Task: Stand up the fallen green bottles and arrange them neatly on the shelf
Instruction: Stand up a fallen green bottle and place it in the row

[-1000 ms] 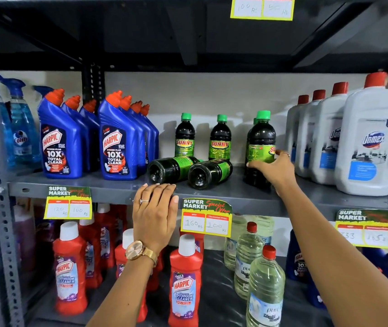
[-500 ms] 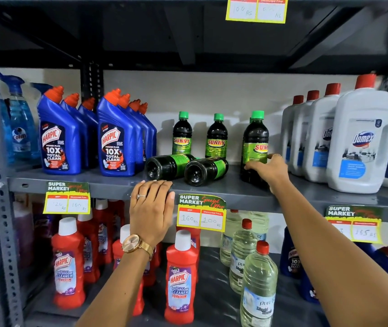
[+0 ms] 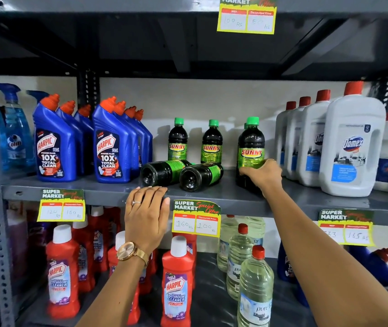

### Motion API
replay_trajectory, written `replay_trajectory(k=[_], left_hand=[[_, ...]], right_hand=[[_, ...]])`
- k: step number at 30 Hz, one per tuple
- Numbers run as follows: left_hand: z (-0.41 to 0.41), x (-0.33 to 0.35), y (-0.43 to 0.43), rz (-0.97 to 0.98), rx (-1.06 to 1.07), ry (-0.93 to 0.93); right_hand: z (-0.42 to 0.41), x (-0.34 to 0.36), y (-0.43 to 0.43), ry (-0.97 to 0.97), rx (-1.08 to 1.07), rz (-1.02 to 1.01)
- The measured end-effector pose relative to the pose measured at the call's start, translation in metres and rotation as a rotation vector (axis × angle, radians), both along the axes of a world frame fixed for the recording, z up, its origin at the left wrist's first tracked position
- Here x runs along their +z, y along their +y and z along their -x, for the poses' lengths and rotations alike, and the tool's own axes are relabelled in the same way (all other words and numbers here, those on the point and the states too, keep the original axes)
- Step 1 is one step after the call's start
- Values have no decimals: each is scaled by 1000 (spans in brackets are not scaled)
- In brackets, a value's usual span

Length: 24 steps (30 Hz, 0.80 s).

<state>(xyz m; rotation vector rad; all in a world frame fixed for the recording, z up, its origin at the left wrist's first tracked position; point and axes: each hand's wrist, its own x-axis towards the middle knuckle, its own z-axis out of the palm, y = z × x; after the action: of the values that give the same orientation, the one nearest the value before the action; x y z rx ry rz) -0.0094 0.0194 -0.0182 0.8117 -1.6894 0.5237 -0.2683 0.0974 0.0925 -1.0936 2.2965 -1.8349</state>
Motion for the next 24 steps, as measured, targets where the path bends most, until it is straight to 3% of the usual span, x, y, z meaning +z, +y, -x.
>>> replay_trajectory(k=[24], left_hand=[[-14,5,1,-56,-89,-114]], right_hand=[[0,3,9,-74,-32,-23]])
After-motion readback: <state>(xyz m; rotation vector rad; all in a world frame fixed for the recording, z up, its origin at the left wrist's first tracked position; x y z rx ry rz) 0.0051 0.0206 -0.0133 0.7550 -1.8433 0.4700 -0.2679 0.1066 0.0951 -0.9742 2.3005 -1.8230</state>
